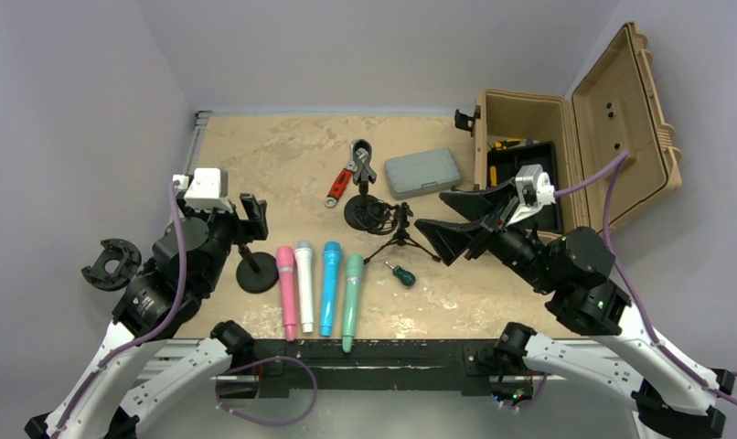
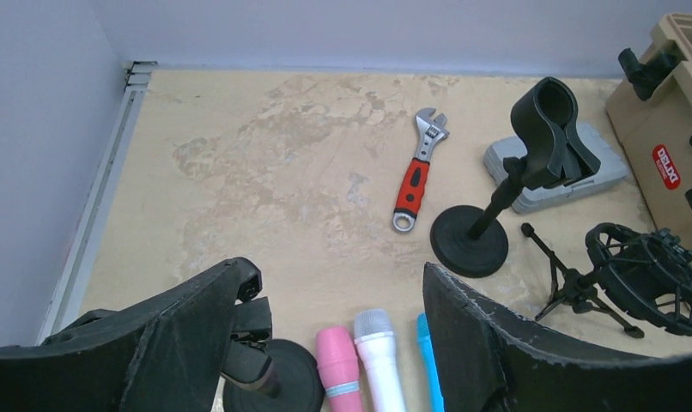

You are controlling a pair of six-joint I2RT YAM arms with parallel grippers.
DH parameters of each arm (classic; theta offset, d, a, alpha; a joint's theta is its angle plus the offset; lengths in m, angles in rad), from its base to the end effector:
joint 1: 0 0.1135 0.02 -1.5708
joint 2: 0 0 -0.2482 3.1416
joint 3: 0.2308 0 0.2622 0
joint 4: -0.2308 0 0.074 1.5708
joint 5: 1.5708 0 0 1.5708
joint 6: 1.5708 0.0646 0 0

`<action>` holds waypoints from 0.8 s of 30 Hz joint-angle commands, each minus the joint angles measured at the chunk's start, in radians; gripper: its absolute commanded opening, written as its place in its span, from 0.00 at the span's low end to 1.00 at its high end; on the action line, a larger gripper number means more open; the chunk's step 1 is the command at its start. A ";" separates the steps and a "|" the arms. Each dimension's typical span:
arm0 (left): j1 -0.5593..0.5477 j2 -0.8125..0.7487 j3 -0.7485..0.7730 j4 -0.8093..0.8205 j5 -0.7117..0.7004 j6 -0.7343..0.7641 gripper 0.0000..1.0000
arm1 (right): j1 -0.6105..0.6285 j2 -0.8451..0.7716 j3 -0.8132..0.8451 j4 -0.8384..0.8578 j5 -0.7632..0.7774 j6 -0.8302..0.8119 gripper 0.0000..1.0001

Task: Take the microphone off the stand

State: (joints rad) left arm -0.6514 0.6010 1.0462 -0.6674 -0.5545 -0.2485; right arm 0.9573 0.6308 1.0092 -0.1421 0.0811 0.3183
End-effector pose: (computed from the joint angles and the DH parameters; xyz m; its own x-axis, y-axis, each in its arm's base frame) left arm 0.1364 -0.0612 0.3895 -0.1962 -0.1133 -0.9740 0.0607 0.9900 -0.1274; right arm 0.1017 0.1353 0.4423 -0.1128 0.3815 -0.9174 -0.7731 0.5463 0.3223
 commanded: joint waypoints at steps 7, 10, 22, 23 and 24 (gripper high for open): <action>-0.002 -0.022 -0.132 0.176 -0.081 -0.004 0.77 | 0.001 0.013 -0.004 0.044 -0.021 0.011 0.81; -0.003 -0.038 -0.202 0.152 -0.094 -0.090 0.77 | 0.001 0.018 -0.010 0.051 -0.025 0.010 0.81; -0.002 -0.097 -0.507 0.038 -0.111 -0.491 0.76 | 0.001 0.039 -0.030 0.067 -0.049 0.013 0.81; -0.003 -0.093 -0.514 0.044 -0.112 -0.491 0.76 | 0.001 0.040 -0.032 0.070 -0.050 0.013 0.81; -0.002 -0.089 -0.512 0.044 -0.116 -0.488 0.76 | 0.001 0.042 -0.031 0.072 -0.053 0.014 0.81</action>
State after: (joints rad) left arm -0.6552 0.4778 0.6270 -0.4118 -0.6849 -0.6033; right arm 0.9569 0.6659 0.9848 -0.1238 0.0528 0.3218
